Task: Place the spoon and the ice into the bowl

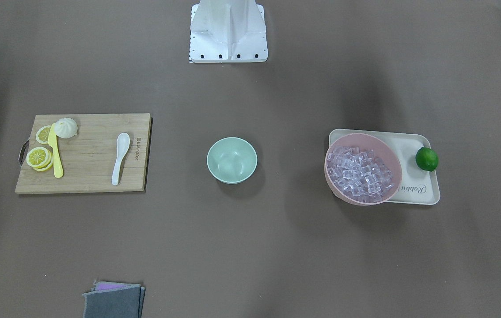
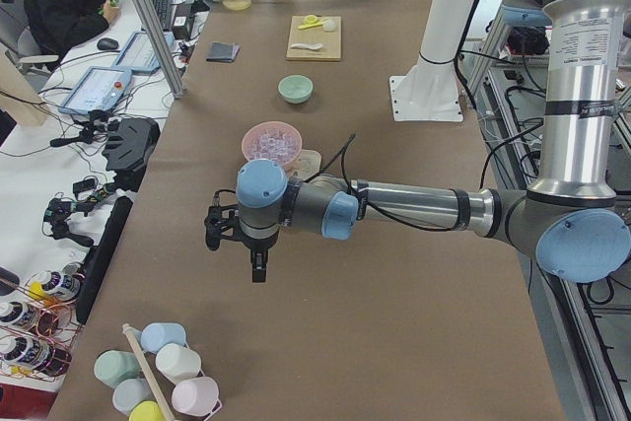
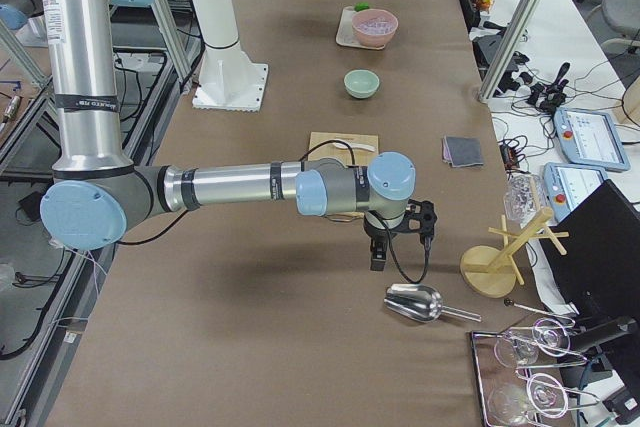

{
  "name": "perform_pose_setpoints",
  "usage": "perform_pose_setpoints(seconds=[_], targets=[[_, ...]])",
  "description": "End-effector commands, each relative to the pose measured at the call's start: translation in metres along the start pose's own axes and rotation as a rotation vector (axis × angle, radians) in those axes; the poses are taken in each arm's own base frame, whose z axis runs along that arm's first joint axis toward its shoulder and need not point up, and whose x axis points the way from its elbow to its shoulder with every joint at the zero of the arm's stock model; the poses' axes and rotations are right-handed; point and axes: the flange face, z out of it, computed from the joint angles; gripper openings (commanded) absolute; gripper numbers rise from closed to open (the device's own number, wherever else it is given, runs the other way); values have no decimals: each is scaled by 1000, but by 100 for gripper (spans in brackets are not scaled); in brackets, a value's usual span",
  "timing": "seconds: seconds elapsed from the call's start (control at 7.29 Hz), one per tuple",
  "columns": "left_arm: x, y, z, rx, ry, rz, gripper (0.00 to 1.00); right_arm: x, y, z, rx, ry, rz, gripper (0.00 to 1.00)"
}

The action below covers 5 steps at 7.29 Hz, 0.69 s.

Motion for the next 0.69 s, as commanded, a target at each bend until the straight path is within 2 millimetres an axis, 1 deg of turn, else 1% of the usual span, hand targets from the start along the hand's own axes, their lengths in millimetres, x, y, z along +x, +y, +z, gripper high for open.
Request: perform_pose_setpoints(seconds=[0.0,0.27,0.41,0.55], targets=[[1,0,0,0,2,1,98,-6,0,-6,10,-3,-10,100],[2,-1,-1,2,2,14,98,-6,0,-6,12,1,-11,100],[6,-1,-3,8,6,24,98,-8,0,-6,11,-4,-13,100],[17,-3,-11,66,25,87,98,-14,-3,-10,21,-7,-25,100]])
